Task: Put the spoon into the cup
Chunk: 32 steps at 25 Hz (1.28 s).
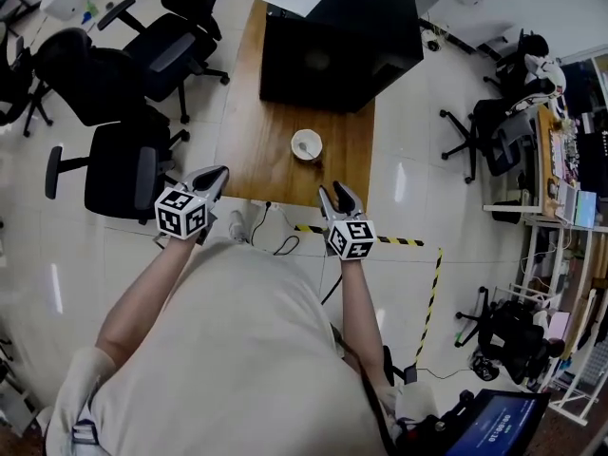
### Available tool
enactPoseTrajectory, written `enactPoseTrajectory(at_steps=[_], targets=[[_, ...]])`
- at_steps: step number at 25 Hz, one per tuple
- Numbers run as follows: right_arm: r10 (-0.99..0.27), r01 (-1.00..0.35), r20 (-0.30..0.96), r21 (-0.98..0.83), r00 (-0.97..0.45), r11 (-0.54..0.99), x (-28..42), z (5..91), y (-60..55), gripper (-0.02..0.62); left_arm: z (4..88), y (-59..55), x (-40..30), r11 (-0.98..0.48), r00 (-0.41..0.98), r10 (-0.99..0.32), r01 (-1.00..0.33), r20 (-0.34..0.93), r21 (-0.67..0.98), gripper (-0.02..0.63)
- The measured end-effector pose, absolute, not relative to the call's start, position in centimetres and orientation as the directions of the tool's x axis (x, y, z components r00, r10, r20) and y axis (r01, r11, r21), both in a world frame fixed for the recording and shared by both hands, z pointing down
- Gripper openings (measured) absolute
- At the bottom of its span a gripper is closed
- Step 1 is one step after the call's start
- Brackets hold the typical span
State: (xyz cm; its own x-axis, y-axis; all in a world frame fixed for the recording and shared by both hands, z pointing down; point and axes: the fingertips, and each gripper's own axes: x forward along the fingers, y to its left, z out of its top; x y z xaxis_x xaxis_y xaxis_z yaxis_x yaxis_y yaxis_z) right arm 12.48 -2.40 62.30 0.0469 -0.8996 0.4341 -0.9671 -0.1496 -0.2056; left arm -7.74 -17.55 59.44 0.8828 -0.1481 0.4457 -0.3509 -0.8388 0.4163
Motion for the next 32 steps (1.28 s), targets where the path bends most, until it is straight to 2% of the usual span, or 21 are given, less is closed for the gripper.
enactPoseTrajectory(at_steps=[18,32], targets=[[-0.942,-0.974,0.334,-0.197,0.043,-0.114,17.2,58.5,14.4,0.163,57.3,-3.1,-5.7,-0.815,0.874,-0.261,-0.427,0.409,0.392,0.0],[-0.95,-0.967,0.308,-0.252,-0.055,-0.025,14.3,59.5,24.6,0.155,59.7,10.2,-12.1,-0.74,0.809,-0.35,-0.547,0.472,0.39,0.0]])
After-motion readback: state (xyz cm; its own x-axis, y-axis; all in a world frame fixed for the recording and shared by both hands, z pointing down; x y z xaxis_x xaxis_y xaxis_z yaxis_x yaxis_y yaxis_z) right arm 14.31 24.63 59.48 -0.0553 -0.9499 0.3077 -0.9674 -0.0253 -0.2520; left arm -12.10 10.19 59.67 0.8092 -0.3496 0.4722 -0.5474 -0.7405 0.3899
